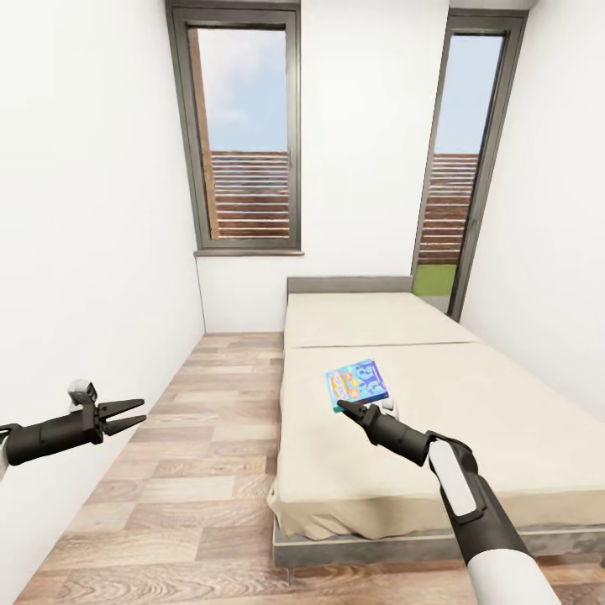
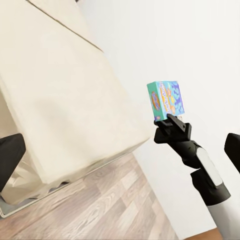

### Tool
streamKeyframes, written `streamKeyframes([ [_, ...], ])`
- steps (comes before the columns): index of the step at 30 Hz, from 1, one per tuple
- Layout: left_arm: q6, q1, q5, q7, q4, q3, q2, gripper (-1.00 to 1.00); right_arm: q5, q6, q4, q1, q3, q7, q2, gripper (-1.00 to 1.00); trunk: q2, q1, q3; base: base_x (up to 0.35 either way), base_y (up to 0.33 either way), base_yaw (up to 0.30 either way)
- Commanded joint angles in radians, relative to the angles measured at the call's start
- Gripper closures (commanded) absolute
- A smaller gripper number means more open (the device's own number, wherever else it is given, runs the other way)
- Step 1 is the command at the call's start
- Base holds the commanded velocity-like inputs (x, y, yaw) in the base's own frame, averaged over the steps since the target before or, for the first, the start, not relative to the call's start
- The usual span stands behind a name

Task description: Put all the toys in the child's room - the three board games (two on the bed and one on the table), the two jigsaw puzzles on the table, and the tennis ball on the table - inside the toy box on the table in the child's room.

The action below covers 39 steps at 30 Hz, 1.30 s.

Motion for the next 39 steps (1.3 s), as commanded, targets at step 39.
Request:
streamKeyframes([
  [39, 0.010, -0.001, 0.000, -0.004, 0.000, -0.005, -0.003, -1.00, 0.001, 0.007, -0.040, -0.001, 0.002, 0.013, -0.053, 1.00, 0.273, -0.150, 0.115, 0.000, 0.000, 0.000],
])
